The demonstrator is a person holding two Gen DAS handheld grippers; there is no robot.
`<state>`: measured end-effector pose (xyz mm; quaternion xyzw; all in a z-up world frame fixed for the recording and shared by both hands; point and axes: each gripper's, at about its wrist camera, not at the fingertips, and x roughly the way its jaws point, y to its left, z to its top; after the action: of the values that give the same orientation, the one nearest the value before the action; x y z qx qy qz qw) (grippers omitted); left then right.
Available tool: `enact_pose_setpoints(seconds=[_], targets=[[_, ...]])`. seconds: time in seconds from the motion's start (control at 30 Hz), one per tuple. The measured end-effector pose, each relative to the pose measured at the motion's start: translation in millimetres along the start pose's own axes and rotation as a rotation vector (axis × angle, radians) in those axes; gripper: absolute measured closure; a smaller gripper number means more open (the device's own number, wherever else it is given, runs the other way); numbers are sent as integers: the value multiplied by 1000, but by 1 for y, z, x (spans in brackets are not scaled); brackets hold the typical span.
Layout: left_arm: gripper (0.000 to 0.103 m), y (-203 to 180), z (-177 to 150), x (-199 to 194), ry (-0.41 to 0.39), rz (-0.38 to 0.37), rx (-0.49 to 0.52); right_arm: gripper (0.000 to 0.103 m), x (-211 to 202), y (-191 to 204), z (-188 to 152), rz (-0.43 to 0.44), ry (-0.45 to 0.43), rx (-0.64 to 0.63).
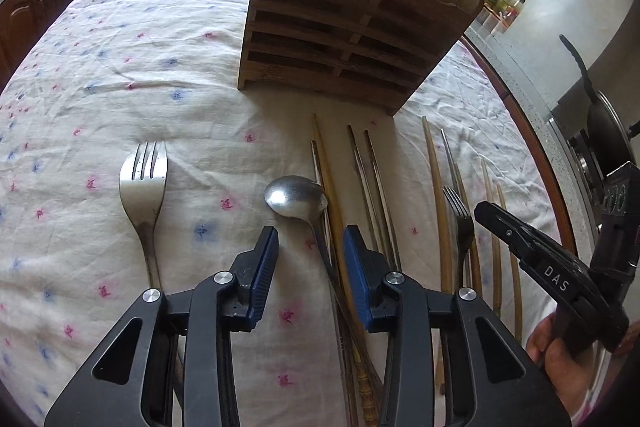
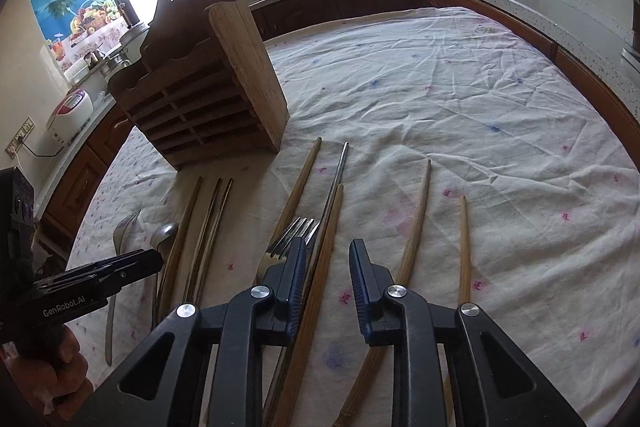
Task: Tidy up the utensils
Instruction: 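Close the left tool on the steel spoon while the right tool grasps a wooden chopstick, then lift the spoon with the left tool while the right tool carries the chopstick toward the holder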
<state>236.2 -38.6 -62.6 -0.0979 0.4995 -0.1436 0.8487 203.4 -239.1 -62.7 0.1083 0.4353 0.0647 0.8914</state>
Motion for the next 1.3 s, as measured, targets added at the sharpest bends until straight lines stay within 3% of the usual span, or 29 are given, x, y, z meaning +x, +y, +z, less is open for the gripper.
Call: enact_pose_setpoints(seconds=[0.13, 0.3, 0.53, 0.73, 1.3], targets=[[82, 4, 5, 2, 1, -7, -3, 88, 10, -1, 3, -11, 22, 0], [83, 5, 10, 5, -3, -11, 10, 89, 17, -1, 12, -28, 23, -13], [96, 0, 8, 8, -14, -12, 48, 91, 30, 14, 17, -85, 23, -104], [100, 2, 9, -2, -40, -30, 43, 99, 14, -7, 16, 45, -1, 42], [101, 4, -1, -77, -175, -73, 45, 99, -68, 21, 21, 99, -164, -14]])
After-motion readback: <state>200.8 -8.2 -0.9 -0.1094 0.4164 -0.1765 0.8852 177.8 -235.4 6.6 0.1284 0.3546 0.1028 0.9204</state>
